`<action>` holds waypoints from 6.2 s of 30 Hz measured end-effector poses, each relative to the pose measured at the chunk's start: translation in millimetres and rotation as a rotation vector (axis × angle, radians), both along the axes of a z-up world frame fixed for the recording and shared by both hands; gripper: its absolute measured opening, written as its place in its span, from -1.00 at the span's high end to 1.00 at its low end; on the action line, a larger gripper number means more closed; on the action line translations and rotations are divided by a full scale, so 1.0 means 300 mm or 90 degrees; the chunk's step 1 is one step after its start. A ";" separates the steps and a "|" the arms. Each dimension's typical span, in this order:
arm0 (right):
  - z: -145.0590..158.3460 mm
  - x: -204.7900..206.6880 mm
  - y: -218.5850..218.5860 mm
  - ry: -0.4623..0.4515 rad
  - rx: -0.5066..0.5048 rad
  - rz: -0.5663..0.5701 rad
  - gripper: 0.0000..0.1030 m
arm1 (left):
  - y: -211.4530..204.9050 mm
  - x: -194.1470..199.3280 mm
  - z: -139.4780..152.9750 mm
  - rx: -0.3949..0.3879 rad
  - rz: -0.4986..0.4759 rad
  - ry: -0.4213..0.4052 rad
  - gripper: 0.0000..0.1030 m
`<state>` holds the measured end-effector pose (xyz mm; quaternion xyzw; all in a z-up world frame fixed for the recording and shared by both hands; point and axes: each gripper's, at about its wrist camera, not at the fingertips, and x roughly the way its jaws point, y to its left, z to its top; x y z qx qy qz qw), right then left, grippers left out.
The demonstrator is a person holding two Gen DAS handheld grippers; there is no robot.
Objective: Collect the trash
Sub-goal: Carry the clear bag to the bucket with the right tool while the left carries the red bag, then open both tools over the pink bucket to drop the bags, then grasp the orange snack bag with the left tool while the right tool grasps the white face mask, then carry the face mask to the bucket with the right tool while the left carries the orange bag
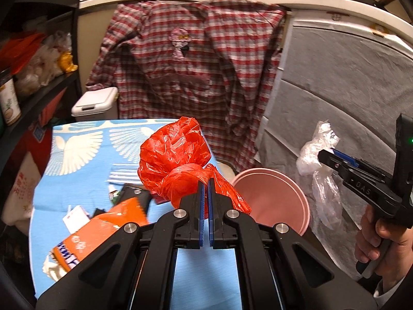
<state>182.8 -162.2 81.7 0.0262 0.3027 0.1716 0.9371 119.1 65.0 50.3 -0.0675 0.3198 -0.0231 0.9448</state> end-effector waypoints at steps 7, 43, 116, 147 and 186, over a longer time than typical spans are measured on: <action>-0.027 0.023 -0.046 0.013 -0.009 -0.022 0.40 | -0.104 0.048 -0.031 -0.005 -0.044 0.010 0.96; -0.085 0.111 -0.130 0.047 -0.008 -0.079 0.03 | -0.329 0.213 -0.153 -0.001 -0.115 0.071 0.61; -0.356 -0.278 0.750 0.281 0.006 0.294 0.17 | 0.658 -0.156 -0.368 -0.029 -0.045 0.189 0.28; -0.124 -0.250 0.495 0.088 -0.008 0.217 0.91 | 0.465 -0.223 -0.121 0.017 -0.027 0.052 0.99; -0.054 -0.167 0.333 0.038 0.007 0.143 0.91 | 0.368 -0.215 0.004 0.025 0.014 -0.022 0.99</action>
